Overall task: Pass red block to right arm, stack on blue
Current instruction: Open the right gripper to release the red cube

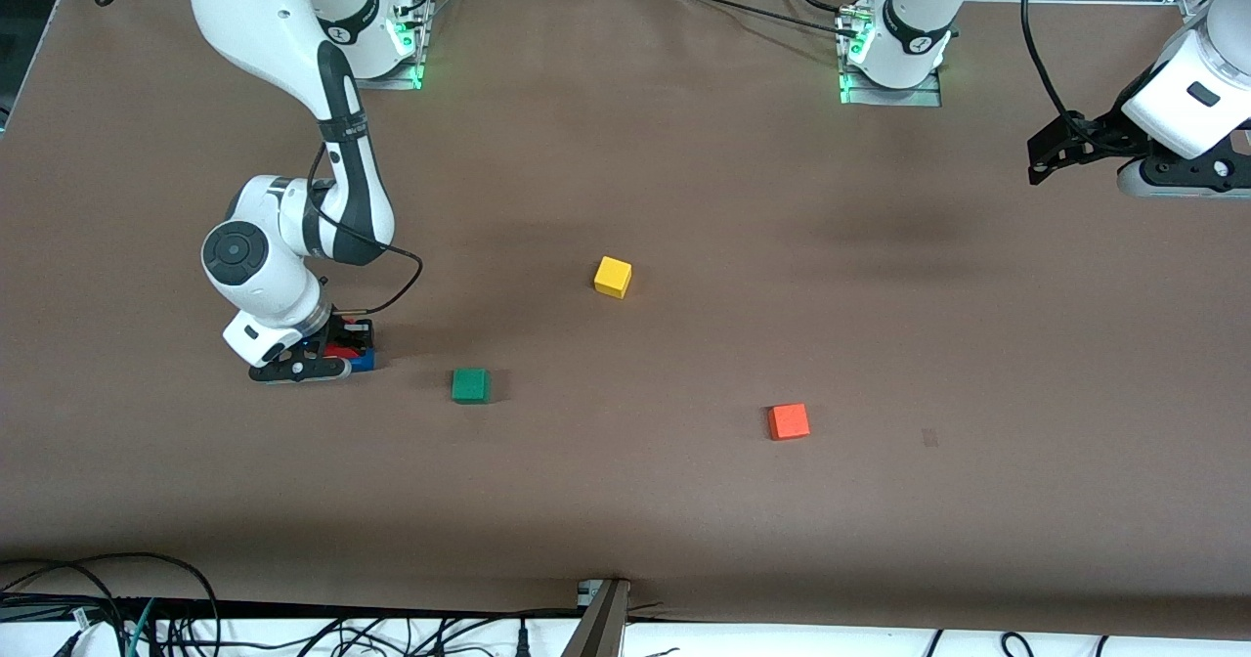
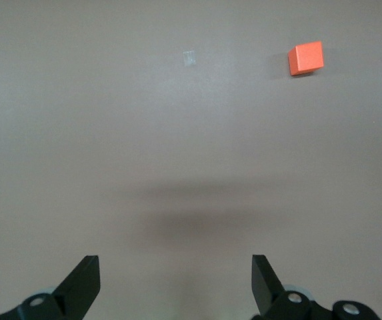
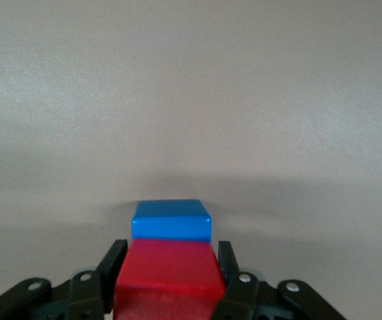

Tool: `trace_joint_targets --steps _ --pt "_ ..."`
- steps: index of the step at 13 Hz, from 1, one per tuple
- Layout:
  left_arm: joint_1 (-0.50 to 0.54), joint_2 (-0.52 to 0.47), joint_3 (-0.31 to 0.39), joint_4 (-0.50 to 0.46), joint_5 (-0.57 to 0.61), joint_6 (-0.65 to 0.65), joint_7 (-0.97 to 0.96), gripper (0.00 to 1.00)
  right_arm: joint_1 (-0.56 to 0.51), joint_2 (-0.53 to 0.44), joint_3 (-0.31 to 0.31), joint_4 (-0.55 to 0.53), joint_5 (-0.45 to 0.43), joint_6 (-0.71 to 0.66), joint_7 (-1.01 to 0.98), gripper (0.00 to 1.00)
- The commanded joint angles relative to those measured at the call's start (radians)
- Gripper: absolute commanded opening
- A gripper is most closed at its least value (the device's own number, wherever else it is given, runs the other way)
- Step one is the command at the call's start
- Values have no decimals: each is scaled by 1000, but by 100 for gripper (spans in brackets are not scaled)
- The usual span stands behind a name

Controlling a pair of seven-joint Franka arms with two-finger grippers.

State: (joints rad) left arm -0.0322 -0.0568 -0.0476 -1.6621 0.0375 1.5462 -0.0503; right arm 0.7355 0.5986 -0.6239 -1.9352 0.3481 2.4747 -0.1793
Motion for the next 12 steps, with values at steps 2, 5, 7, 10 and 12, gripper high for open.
trace_joint_targets --steps 2,5,7,10,12 --pt "5 8 -2 22 -11 -26 7 100 -8 -2 0 -4 9 12 -43 74" --pt "5 6 -3 22 -11 -37 7 100 -7 -2 0 22 9 9 -40 99" --pt "5 6 -3 24 -22 -38 7 100 -4 -8 0 35 9 7 -40 99" --pt "5 8 -2 24 -31 -38 7 100 -8 -14 -6 132 9 -119 -37 99" --pt "5 6 -2 24 -33 -37 7 100 -18 -14 -42 241 9 -300 -39 100"
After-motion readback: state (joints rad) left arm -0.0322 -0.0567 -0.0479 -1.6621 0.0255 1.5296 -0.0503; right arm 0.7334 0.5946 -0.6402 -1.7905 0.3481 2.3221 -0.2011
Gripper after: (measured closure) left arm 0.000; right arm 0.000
